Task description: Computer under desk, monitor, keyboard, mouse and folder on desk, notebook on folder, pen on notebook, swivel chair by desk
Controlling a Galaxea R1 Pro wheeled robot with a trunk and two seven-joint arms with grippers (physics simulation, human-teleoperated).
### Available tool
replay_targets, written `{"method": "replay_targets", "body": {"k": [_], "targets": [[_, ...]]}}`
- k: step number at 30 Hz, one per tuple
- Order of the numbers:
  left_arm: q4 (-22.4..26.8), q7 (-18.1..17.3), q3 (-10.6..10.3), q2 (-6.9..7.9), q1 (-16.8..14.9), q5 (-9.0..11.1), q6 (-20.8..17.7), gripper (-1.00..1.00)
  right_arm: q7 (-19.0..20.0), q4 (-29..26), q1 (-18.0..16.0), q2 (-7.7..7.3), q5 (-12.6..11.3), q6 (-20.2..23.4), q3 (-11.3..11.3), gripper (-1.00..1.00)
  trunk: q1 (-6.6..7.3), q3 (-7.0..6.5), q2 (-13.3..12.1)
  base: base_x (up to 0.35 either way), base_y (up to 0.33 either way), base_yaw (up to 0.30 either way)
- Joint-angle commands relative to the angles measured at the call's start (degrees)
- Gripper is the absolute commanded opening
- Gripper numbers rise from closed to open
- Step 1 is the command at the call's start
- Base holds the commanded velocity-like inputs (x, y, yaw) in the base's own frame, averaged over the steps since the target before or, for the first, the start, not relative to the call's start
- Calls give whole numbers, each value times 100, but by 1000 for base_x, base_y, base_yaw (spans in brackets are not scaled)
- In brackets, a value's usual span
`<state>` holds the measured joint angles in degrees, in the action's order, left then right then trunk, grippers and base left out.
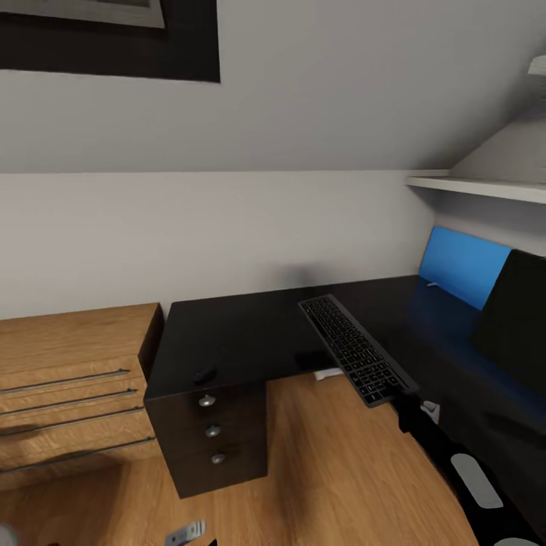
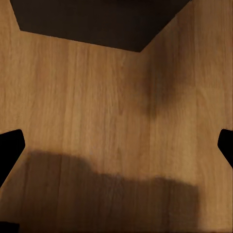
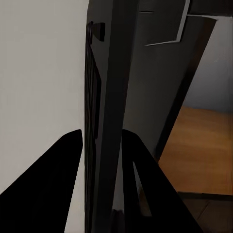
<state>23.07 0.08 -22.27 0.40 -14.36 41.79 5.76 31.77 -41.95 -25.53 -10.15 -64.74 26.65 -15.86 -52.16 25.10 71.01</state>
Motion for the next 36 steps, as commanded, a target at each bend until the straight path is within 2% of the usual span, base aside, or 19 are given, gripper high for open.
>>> {"method": "replay_targets", "body": {"k": [1,9,15,32,36], "targets": [[-4,1,-40,4,-5,57,31,100,7,3,-5,7,-54,49,-13,-100,2,6,4,-196,-218,0],[-2,1,-40,4,-5,56,32,100,3,-5,-5,102,-29,43,9,-100,2,6,4,-189,-240,0],[-4,1,-42,4,-5,57,31,100,-3,-19,-5,198,170,-6,78,-100,2,6,4,-175,-158,0],[-4,1,-41,4,-5,57,31,100,-4,-24,-5,231,236,-47,102,-100,2,6,4,-252,-85,0],[-4,1,-40,4,-5,57,31,100,-47,-24,-5,278,235,-107,107,-100,2,6,4,-150,-77,0]]}}
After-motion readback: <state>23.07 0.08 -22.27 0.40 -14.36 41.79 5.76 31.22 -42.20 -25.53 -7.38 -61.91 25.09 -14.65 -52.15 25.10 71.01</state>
